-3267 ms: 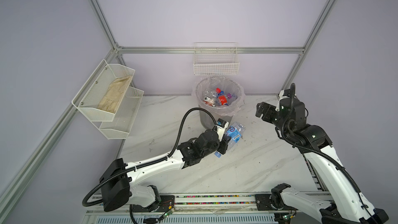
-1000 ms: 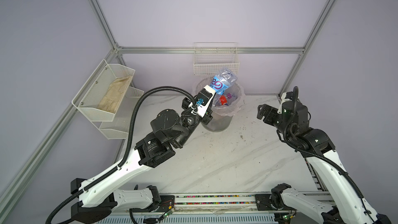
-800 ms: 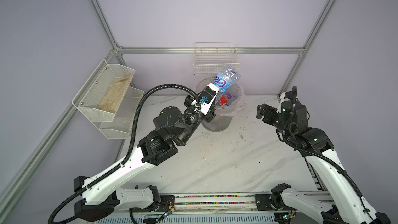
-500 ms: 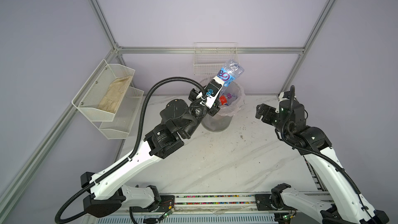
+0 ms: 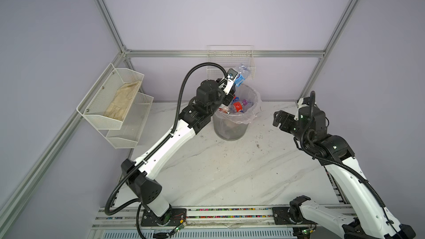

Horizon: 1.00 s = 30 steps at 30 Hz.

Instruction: Throw the plastic bottles in the bin

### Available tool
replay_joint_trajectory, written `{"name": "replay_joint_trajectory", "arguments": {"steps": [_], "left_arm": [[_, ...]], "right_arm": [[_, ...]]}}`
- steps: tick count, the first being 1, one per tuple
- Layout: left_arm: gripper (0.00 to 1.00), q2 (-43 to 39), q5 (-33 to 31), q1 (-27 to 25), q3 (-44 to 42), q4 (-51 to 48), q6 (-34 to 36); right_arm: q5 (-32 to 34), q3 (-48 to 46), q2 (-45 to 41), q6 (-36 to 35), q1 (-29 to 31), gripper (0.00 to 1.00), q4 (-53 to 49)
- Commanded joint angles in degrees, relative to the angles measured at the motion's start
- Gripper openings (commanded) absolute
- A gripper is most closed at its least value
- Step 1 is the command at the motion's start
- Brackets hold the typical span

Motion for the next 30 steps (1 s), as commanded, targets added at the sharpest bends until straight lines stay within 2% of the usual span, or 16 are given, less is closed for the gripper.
{"name": "replay_joint_trajectory", "arguments": {"steps": [1,3,7,16,30], "left_arm": [[1.00,3.0,-0.5,0.7,13.0,-11.7,-3.9],[1.00,0.0,0.3,0.0,12.2,-9.9,-4.6],[1.00,-7.6,-0.3,-1.0,5.6,-3.4,-4.7],[1.00,-19.3,-1.6,-1.2,-7.1,-0.3,-5.3],[1.00,-29.1,-6.0,1.1,-23.9,0.4,-8.8]], "right_arm": [[0.0,2.4,-1.7,0.0,-0.1,0.98,-0.3],[0.2,2.3,-2.1,-0.2,-0.2,0.98,-0.5],[-0.5,1.7,-1.8,0.2,-0.1,0.98,-0.1],[-1.7,0.9,-1.2,0.1,-0.1,0.97,0.3],[-2.5,-1.7,-0.6,-3.6,-0.2,0.98,6.9]]}}
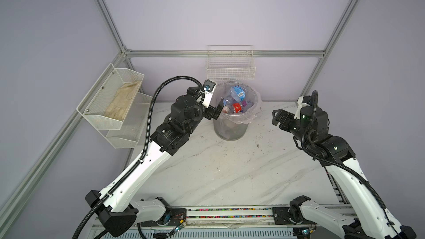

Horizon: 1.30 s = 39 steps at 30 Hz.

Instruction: Throw the plastic bottles in the bin

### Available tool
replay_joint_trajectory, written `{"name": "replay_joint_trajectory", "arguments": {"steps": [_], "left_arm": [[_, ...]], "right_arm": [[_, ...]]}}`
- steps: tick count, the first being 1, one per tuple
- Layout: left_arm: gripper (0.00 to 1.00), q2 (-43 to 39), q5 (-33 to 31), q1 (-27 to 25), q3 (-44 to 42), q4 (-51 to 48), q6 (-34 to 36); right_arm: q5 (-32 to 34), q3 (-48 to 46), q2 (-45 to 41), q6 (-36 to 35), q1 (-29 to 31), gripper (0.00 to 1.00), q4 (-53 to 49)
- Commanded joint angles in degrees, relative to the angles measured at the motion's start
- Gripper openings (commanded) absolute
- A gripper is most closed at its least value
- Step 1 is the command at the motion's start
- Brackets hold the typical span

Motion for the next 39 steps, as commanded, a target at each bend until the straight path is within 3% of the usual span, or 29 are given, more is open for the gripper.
{"name": "replay_joint_trajectory", "arguments": {"steps": [1,18,26,39], "left_arm": [[1.00,-4.2,-1.5,1.4,-3.2,1.7,-4.7],[1.00,-12.5,-4.5,3.0,-13.9,2.7,-8.2],[1.00,-17.0,-7.7,3.2,-20.0,4.3,-7.8],[1.00,-25.3,-15.6,3.3,-32.1,7.5,-10.3]], "right_arm": [[0.2,-0.8,0.0,-2.5,-0.2,0.98,3.6],[-1.3,-7.1,-3.6,-8.9,-0.2,0.98,15.4],[2.2,-7.7,-3.5,-9.1,-0.1,0.98,16.6],[6.9,-24.1,-18.2,-9.6,-0.2,0.97,32.8]]}}
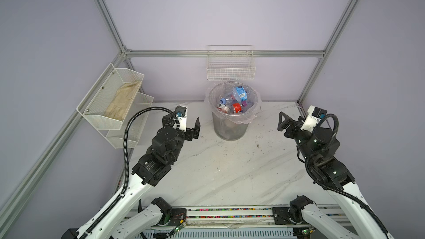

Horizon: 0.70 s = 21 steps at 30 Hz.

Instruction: Throw the plastic bottles in the bin

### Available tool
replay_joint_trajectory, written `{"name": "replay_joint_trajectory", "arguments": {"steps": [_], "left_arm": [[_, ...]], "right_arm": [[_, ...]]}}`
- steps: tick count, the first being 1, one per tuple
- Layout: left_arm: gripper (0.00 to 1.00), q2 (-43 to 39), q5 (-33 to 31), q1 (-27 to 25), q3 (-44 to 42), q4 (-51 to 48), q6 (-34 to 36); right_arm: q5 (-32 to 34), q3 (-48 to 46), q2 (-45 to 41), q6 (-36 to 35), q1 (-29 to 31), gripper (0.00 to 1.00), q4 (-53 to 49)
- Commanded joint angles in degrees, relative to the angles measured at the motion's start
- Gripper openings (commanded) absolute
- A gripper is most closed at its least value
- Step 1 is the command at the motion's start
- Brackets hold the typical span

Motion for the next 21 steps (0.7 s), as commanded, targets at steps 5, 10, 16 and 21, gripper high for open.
{"name": "replay_joint_trajectory", "arguments": {"steps": [5,10,16,21], "left_arm": [[1.00,-4.5,-8.2,0.4,-8.5,5.1,-3.4],[1.00,-6.6,-10.8,0.4,-12.9,6.4,-4.5],[1.00,-9.5,-14.6,0.4,-19.7,9.9,-4.0],[1.00,-11.2,-15.9,0.5,-25.1,12.5,-2.4]], "right_arm": [[5.3,-4.7,-2.1,-1.2,-0.2,0.98,6.1],[7.4,-8.0,-2.9,-2.2,-0.2,0.98,6.5],[10.1,-15.4,-6.6,-1.0,-0.1,0.98,9.1],[14.6,-21.5,-10.4,-1.9,-0.1,0.98,12.0]]}}
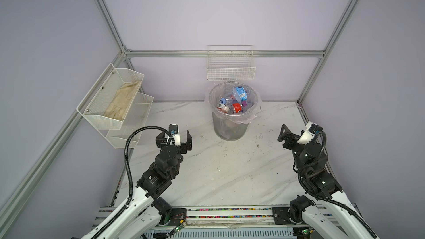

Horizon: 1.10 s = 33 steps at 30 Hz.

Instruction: Throw the plastic bottles in the bin

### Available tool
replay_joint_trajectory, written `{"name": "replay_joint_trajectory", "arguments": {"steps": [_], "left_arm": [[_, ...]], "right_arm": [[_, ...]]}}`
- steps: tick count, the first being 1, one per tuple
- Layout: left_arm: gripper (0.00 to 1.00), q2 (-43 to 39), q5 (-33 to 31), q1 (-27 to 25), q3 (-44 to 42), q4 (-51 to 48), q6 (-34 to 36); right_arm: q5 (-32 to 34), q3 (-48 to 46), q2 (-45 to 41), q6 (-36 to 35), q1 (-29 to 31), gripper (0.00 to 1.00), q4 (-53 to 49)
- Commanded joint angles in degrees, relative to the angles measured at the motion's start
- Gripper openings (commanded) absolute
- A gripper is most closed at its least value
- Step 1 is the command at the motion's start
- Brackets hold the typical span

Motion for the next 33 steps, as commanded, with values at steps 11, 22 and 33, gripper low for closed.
{"name": "replay_joint_trajectory", "arguments": {"steps": [11,22,33], "left_arm": [[1.00,-2.5,-9.3,0.4,-11.1,6.8,-0.3],[1.00,-2.1,-11.4,0.4,-16.5,9.3,-1.3],[1.00,1.4,-15.2,0.4,-18.4,6.7,-5.4]], "right_arm": [[7.5,-9.6,-4.5,-3.5,-0.2,0.98,7.7],[6.1,-13.0,-3.2,-4.6,-0.2,0.97,10.1],[3.0,-18.6,-6.7,-7.5,-0.2,0.98,14.5]]}}
